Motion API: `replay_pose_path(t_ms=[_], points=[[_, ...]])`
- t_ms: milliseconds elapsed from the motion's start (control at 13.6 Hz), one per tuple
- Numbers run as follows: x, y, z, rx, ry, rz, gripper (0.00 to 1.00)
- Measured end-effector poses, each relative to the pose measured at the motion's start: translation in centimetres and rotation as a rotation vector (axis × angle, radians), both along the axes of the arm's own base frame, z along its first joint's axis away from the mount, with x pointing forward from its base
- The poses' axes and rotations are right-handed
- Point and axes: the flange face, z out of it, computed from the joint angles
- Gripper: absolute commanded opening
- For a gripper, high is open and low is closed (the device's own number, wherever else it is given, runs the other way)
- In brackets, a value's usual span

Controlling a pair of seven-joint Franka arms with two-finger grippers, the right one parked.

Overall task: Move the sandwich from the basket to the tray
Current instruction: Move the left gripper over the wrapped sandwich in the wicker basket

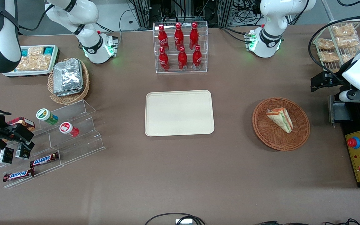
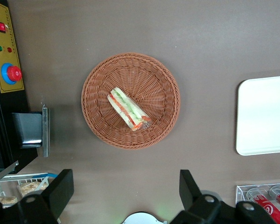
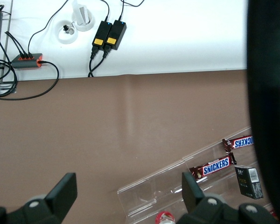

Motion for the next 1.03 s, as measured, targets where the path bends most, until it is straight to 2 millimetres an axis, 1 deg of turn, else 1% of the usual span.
replay_pose_path(t_ms=[221,369,443,516,590,738,885,1033], points=[[0.1,0.2,-0.3,0.002,0.005,0.002,1.0],[0.5,0.5,-1.2,0.012,0.018,0.006,1.0],[0.8,0.6,-1.9,0.015,0.026,0.008,1.0],[1.0,0.7,-3.1,0.018,0.034,0.012,1.0],[1.4,0.7,-4.8,0.02,0.033,0.024,1.0],[1.6,1.2,-9.0,0.024,0.029,0.059,1.0],[1.4,1.8,-12.5,0.028,0.035,0.093,1.0],[1.0,2.6,-15.3,0.033,0.017,0.162,1.0]])
